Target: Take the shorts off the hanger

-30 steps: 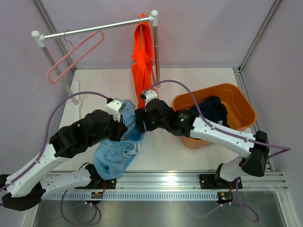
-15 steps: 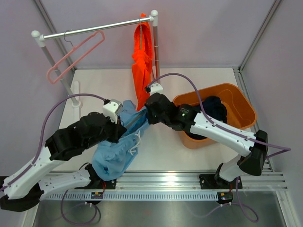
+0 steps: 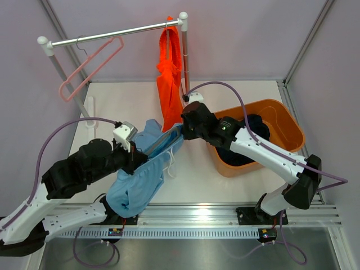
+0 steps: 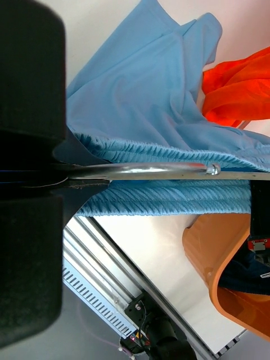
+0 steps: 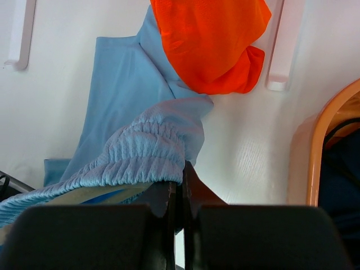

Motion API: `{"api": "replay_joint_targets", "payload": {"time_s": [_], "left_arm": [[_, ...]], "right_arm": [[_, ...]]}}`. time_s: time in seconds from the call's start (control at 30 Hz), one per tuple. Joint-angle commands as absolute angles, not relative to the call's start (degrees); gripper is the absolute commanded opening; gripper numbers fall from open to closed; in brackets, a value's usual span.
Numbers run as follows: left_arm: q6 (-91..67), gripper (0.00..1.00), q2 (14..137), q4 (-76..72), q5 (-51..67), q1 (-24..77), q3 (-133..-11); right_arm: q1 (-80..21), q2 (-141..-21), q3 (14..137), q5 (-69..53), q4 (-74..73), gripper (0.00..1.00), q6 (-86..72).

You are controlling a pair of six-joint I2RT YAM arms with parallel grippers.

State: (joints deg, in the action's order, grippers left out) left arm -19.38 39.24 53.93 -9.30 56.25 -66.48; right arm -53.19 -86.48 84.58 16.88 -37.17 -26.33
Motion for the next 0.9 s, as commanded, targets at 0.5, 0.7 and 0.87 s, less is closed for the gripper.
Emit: {"api": "replay_joint_targets", "payload": {"time_s": [0.5,0.7,0.87], "left_arm": [[-20.8,0.00,33.1,29.5,-23.6,56.6,-61.1],[-19.5,0.00,35.0,15.7,-31.1,56.6,-59.1],[-16.1,0.00,40.5,5.7,-37.3,56.6,-60.4]], "right_arm": [[-64.5,-81.2,83.4,15.8,-35.1,0.00,-28.7],[-70.3,-81.3,88.4,13.3,-36.6,0.00,-26.1],[-77.2,-83.8,95.3,13.0,-40.6,0.00,-22.2]]}}
